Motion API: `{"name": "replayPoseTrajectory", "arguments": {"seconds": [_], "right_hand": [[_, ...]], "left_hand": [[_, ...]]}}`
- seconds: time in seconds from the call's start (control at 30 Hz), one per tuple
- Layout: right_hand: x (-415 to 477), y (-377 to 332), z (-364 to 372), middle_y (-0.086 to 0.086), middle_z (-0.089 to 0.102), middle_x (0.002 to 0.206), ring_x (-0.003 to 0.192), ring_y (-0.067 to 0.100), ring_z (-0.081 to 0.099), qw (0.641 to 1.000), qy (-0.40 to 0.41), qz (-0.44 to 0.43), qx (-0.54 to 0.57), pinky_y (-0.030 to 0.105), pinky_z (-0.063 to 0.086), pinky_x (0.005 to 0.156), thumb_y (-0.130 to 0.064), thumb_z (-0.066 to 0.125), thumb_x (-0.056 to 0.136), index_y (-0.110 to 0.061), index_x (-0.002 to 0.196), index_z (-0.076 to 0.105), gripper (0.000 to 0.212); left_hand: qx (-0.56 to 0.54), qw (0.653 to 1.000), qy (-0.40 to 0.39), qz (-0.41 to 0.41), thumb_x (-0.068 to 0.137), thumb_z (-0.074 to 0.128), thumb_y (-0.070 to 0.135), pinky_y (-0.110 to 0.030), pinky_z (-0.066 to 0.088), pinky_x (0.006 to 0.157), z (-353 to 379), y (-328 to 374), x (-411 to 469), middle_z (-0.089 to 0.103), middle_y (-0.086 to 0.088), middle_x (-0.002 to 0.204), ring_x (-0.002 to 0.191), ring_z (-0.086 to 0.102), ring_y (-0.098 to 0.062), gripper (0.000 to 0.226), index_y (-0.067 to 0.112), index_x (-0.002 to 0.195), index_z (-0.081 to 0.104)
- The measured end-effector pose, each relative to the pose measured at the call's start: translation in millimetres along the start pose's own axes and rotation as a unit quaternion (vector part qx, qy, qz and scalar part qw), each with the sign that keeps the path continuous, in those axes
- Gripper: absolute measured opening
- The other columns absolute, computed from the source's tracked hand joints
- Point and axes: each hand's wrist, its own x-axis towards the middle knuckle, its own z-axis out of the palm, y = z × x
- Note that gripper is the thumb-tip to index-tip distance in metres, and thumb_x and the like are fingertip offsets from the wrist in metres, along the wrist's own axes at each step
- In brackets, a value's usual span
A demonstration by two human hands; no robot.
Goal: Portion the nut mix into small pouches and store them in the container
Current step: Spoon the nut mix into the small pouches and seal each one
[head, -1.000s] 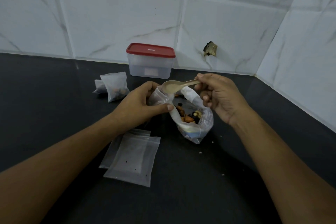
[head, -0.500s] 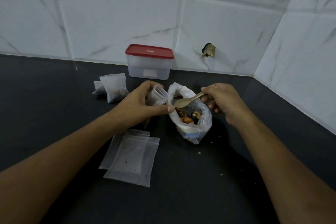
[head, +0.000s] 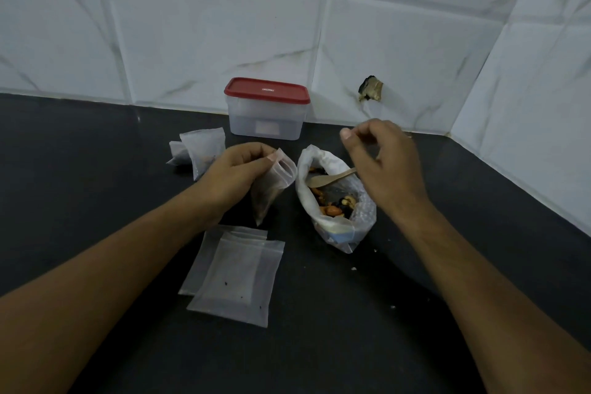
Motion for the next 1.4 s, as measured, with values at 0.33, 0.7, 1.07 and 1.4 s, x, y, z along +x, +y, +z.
{"name": "replayPoseTrajectory", "arguments": {"seconds": [0.33, 0.7, 1.07, 1.4], "right_hand": [[-19.9, -48.1, 22.7, -0.006, 0.072, 0.092, 0.085, 0.007, 0.069, 0.976, -0.153, 0.055, 0.144, 0.027, 0.059, 0.073, -0.043, 0.073, 0.093, -0.024, 0.111, 0.069, 0.026], [-19.3, -41.0, 23.8, -0.001, 0.072, 0.079, 0.073, 0.01, 0.068, 0.967, -0.121, 0.064, 0.214, 0.029, 0.06, 0.073, -0.013, 0.073, 0.095, -0.015, 0.09, 0.074, 0.005], [-16.3, -34.5, 25.5, 0.004, 0.074, 0.082, 0.077, 0.013, 0.069, 0.949, -0.114, 0.109, 0.273, 0.036, 0.061, 0.077, -0.009, 0.076, 0.092, -0.012, 0.091, 0.074, 0.004], [-15.5, -32.9, 23.9, 0.009, 0.075, 0.087, 0.079, 0.016, 0.07, 0.94, -0.114, 0.139, 0.291, 0.033, 0.06, 0.078, -0.011, 0.077, 0.091, -0.013, 0.088, 0.074, 0.005]], "left_hand": [[-0.106, 0.989, 0.055, 0.085, 0.103, 0.056, 0.018, -0.025, 0.058, 0.062, -2.7, 4.8, -0.1, 0.071, 0.004, 0.076, 0.071, 0.068, -0.009, 0.016, 0.009, 0.098, 0.069], [-0.078, 0.995, 0.014, 0.061, 0.093, 0.07, 0.02, -0.043, 0.059, 0.091, -6.0, -0.6, 3.4, 0.076, -0.009, 0.105, 0.103, 0.073, -0.025, 0.016, 0.01, 0.105, 0.072], [-0.079, 0.994, 0.022, 0.077, 0.087, 0.072, 0.019, -0.038, 0.062, 0.089, -5.0, 3.2, 1.2, 0.074, -0.014, 0.105, 0.102, 0.072, -0.026, 0.017, 0.008, 0.101, 0.073], [-0.094, 0.992, 0.017, 0.079, 0.078, 0.075, 0.026, -0.038, 0.06, 0.089, -5.8, 0.5, 2.8, 0.076, -0.005, 0.101, 0.1, 0.073, -0.021, 0.017, 0.017, 0.092, 0.074]]}}
